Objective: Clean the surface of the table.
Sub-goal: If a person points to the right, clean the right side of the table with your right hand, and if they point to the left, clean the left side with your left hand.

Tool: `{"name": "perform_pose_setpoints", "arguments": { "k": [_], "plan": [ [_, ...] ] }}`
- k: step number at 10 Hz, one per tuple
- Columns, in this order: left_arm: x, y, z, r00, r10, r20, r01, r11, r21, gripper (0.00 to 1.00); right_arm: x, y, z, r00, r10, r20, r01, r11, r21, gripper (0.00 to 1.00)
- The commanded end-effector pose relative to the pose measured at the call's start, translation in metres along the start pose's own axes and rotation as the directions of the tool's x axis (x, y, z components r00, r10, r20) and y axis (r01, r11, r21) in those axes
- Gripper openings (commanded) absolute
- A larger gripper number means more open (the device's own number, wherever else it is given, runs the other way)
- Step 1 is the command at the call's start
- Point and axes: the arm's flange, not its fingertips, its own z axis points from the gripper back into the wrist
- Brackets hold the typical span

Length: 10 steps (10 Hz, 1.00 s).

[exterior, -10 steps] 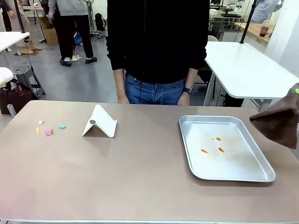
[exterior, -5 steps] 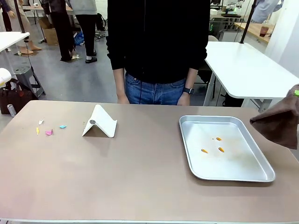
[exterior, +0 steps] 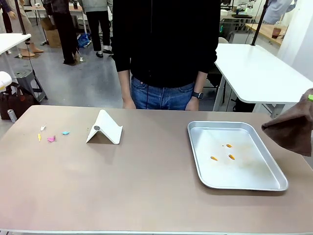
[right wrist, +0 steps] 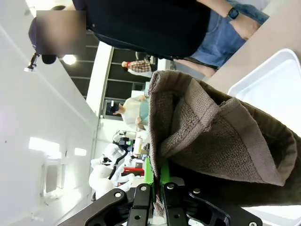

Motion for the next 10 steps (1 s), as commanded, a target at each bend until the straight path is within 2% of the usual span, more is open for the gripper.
{"name": "perform_pose_setpoints", "arguments": {
  "k": [1,10],
  "plan": [
    [0.0008,-0.0036,-0.0001,1.0,0.002,0.005,-0.002,1.0,-0.006,0.0,-0.0002,0.0018,0.0021,1.0,-0.003,0.001,0.003,1.0,0.001,0.0],
    [0.0008,-0.0036,-0.0001,1.0,0.002,0.005,-0.002,1.0,-0.006,0.0,-0.0002,0.0018,0.0021,1.0,-0.003,0.001,0.003,1.0,0.001,0.0]
  ]
}}
